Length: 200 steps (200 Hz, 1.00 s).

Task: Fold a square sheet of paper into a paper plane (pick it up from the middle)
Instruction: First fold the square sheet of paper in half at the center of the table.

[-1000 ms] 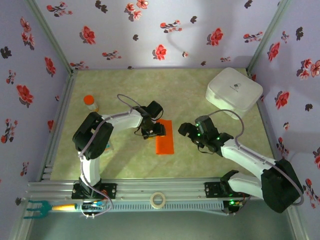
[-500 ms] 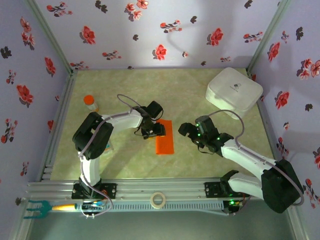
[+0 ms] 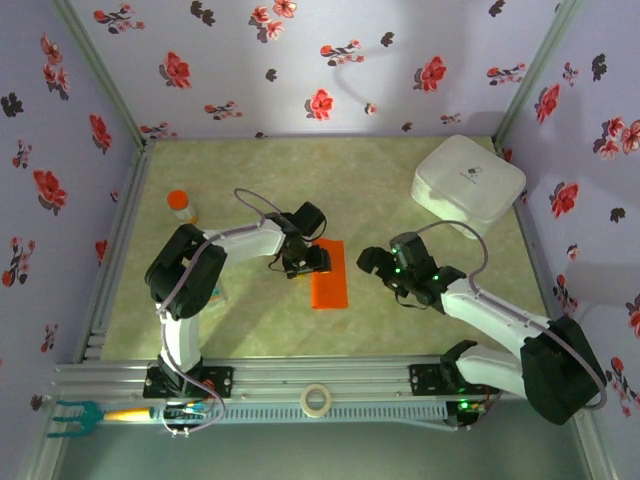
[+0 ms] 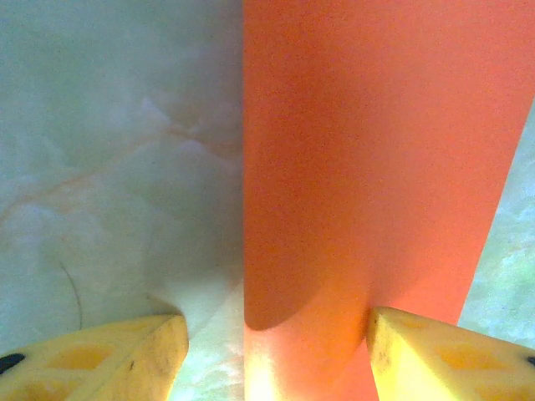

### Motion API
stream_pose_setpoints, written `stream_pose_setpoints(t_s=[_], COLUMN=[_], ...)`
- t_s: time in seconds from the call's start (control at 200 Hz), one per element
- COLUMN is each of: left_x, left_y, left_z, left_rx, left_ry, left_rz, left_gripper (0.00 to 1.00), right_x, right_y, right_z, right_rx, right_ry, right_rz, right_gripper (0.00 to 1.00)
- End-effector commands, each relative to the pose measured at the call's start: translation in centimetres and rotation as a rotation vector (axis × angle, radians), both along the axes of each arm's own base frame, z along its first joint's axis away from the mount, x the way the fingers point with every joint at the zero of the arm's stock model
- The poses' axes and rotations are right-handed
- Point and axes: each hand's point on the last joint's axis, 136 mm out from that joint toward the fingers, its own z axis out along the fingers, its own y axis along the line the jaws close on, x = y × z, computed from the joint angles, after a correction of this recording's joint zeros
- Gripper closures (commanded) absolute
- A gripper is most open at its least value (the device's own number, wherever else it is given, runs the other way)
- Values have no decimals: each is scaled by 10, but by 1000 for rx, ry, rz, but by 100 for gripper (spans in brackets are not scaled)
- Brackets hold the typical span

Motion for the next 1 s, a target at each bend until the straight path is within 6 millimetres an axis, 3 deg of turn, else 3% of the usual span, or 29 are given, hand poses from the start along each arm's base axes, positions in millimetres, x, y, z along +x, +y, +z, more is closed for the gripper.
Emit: stream_pose_setpoints(t_s=[0.0, 0.995], left_x=[-12, -13], left_y=[15, 24], left_z=[-53, -59], left_rx=[98, 162], left_ry=[45, 53], left_rz=[-20, -48], left_gripper=[38, 38], right_x=[1, 2], right_y=[0, 1], right_z=[-4, -3], right_rx=[8, 10], right_ry=[8, 13], right_rz=[-7, -11], right_gripper=[11, 11])
